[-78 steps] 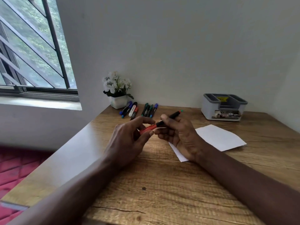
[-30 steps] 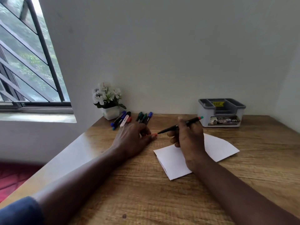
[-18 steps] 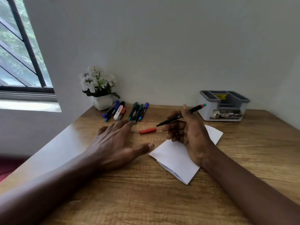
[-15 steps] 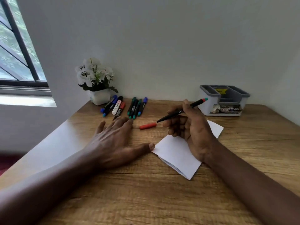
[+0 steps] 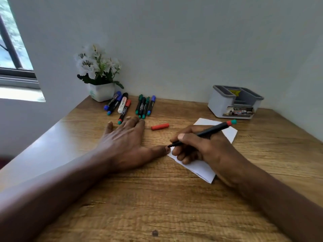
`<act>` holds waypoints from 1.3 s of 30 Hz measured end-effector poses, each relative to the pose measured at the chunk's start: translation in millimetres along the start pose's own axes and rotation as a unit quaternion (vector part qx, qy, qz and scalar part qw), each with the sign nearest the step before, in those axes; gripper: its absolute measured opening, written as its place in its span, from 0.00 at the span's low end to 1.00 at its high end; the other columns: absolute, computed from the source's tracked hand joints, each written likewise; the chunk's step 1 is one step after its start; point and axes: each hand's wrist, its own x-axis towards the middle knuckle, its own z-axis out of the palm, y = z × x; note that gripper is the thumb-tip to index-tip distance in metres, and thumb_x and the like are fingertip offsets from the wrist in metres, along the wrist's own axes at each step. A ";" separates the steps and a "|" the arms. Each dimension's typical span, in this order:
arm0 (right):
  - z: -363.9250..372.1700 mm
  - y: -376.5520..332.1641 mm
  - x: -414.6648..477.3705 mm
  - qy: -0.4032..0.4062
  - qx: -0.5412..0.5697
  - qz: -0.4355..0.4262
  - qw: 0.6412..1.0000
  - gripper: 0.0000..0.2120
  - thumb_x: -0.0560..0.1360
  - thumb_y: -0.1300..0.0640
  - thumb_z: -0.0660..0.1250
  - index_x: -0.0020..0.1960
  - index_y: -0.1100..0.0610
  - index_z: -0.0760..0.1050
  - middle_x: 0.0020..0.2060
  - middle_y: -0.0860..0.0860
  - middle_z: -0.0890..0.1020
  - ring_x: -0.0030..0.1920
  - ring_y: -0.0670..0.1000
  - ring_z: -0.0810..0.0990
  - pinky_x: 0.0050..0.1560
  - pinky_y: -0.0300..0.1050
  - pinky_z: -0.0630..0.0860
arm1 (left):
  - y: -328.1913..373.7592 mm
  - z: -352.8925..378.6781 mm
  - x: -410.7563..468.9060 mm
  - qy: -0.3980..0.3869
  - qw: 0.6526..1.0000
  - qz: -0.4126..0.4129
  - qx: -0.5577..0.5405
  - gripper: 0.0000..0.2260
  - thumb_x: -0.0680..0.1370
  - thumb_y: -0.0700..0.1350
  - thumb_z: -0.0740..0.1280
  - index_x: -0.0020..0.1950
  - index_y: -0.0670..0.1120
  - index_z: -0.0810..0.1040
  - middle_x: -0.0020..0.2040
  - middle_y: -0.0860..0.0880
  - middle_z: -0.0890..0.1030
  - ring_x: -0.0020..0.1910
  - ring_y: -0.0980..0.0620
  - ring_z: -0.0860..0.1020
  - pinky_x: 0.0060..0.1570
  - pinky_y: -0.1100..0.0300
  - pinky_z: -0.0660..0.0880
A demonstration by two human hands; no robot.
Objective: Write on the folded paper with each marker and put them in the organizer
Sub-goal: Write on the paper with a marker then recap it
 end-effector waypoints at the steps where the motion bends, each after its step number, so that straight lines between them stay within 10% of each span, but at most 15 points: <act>1: 0.3 -0.4 -0.8 -0.005 -0.021 -0.001 1.000 0.08 0.80 0.61 0.68 0.46 0.59 0.85 0.37 0.60 0.87 0.37 0.54 0.85 0.36 0.40 0.81 | -0.5 -0.3 0.4 0.003 1.000 0.001 0.000 0.57 0.61 0.85 0.46 0.82 0.54 0.51 0.83 0.52 0.49 0.81 0.53 0.51 0.77 0.40 0.46; 17: -6.1 2.0 6.9 -0.014 -0.223 -0.072 0.972 0.05 0.71 0.57 0.73 0.38 0.55 0.80 0.26 0.52 0.81 0.27 0.44 0.79 0.28 0.35 0.74 | -4.5 -5.2 3.7 -0.010 1.000 0.001 0.003 0.59 0.56 0.87 0.45 0.82 0.56 0.54 0.83 0.54 0.51 0.80 0.52 0.56 0.77 0.39 0.51; 39: -4.2 3.5 5.7 -0.026 -0.222 -0.091 0.970 0.05 0.74 0.58 0.72 0.40 0.56 0.80 0.28 0.50 0.81 0.29 0.42 0.79 0.32 0.34 0.75 | -4.3 -5.2 3.3 -0.006 1.000 -0.002 -0.004 0.60 0.56 0.86 0.46 0.81 0.55 0.56 0.83 0.53 0.53 0.79 0.51 0.57 0.76 0.39 0.52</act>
